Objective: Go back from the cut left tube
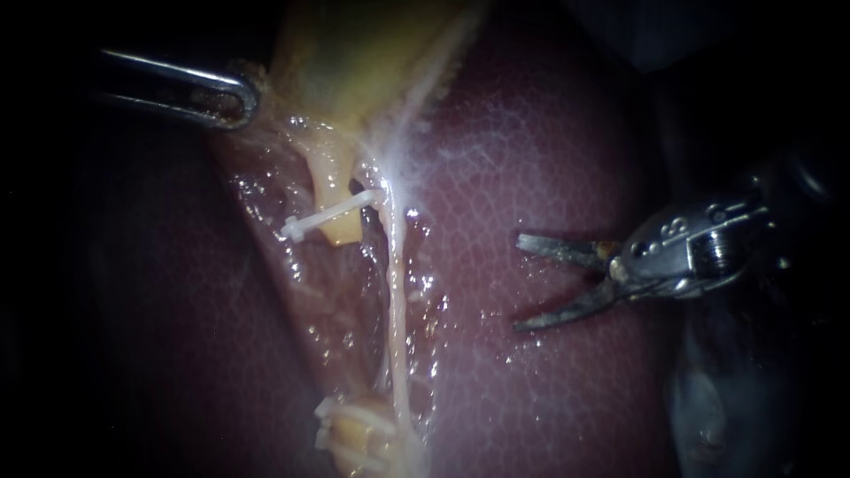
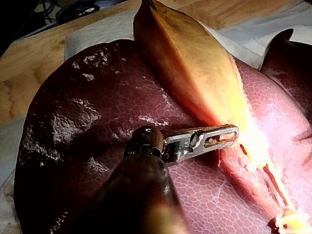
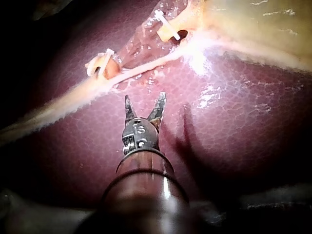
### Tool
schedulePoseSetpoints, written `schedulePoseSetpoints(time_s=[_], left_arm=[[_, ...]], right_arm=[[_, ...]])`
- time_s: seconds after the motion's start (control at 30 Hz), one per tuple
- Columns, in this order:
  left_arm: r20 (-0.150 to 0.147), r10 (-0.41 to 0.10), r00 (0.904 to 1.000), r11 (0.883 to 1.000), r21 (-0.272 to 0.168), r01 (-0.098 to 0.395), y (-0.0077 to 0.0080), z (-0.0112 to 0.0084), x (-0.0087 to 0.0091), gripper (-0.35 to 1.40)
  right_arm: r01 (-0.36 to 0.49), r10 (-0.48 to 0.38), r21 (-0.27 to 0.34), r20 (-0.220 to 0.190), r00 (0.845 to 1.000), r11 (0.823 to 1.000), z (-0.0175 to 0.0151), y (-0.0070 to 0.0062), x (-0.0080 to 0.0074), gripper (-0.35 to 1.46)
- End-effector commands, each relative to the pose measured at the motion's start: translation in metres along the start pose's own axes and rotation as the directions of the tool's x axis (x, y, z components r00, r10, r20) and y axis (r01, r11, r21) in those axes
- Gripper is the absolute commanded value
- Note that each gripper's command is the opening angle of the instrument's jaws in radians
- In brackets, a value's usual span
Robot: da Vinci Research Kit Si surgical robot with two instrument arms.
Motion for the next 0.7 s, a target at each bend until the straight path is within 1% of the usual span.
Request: schedulePoseSetpoints(time_s=[0.03,0.17,0.4,0.43,0.53,0.63,0.7], left_arm=[[0.0,0.001,1.0,1.0,-0.002,-0.001,0.0,0.0002,0.0001,-0.35],[0.002,0.006,1.0,1.0,-0.008,-0.006,0.0005,0.0012,0.0008,-0.35],[-0.001,0.022,0.9998,1.0,0.009,-0.022,0.0018,0.0046,0.0032,-0.35],[-0.005,0.031,0.9995,0.999,0.011,-0.031,0.0021,0.0053,0.0036,-0.35],[-0.02,0.031,0.9993,0.999,0.019,-0.031,0.0025,0.0066,0.0044,-0.35],[-0.022,0.028,0.9994,0.999,0.024,-0.028,0.0026,0.0072,0.0048,-0.35],[-0.022,0.028,0.9994,0.999,0.024,-0.027,0.0026,0.0072,0.0047,-0.35]], right_arm=[[0.0,0.0,-0.001,0.001,1.0,1.0,0.0,0.0,0.0,1.45],[-0.001,0.001,-0.002,0.002,1.0,1.0,0.0,0.0002,-0.0002,1.45],[-0.001,0.001,-0.002,0.002,1.0,1.0,-0.0002,0.0004,-0.0005,1.45],[-0.001,0.001,-0.002,0.002,1.0,1.0,-0.0002,0.0004,-0.0005,1.45],[-0.001,0.001,-0.001,0.002,1.0,1.0,-0.0002,0.0004,-0.0005,1.45],[-0.001,0.001,-0.001,0.002,1.0,1.0,-0.0003,0.0004,-0.0005,1.45],[-0.002,0.002,-0.001,0.002,1.0,1.0,-0.0003,0.0004,-0.0005,1.45]])
